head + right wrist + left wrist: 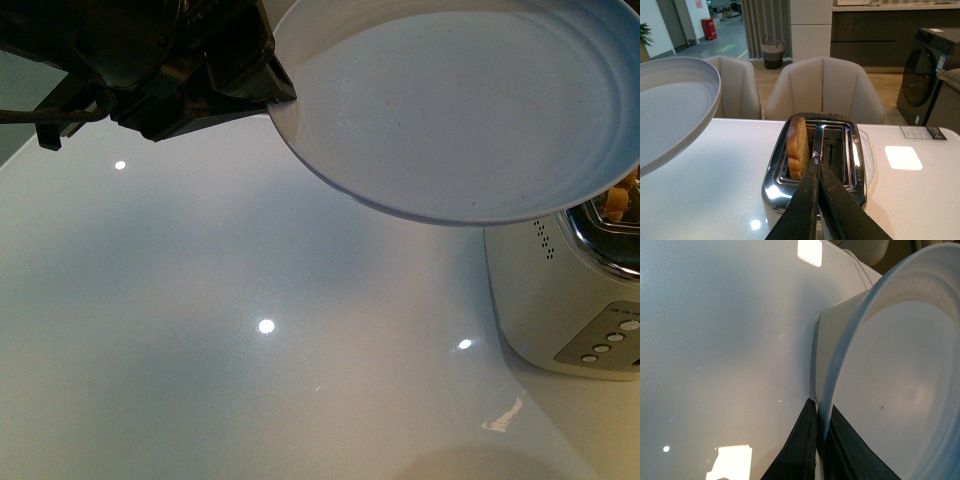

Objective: Left arm holds plate, right arm toasts bread

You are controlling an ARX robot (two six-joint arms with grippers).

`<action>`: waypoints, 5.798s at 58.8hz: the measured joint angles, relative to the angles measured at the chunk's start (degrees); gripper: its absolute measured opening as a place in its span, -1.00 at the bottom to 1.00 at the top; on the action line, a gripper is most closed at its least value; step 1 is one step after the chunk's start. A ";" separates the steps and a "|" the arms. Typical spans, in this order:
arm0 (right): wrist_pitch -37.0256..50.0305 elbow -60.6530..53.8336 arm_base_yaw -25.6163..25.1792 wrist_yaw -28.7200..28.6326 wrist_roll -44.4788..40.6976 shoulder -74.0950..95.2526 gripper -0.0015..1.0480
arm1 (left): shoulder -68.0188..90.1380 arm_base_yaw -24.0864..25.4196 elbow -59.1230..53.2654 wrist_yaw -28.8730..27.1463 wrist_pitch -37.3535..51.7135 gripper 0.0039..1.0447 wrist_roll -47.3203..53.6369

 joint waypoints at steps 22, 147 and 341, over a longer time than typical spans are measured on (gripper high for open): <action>0.00 0.00 0.00 0.00 0.00 0.00 0.18 | 0.00 0.00 0.00 -0.02 0.00 -0.95 0.00; 0.00 0.00 0.00 0.00 0.00 -0.04 0.83 | 45.88 37.86 -6.86 4.96 32.17 -0.16 15.85; -0.02 0.00 0.00 0.02 0.00 -0.04 0.83 | -89.61 26.23 -52.46 -13.31 1.01 -0.95 37.57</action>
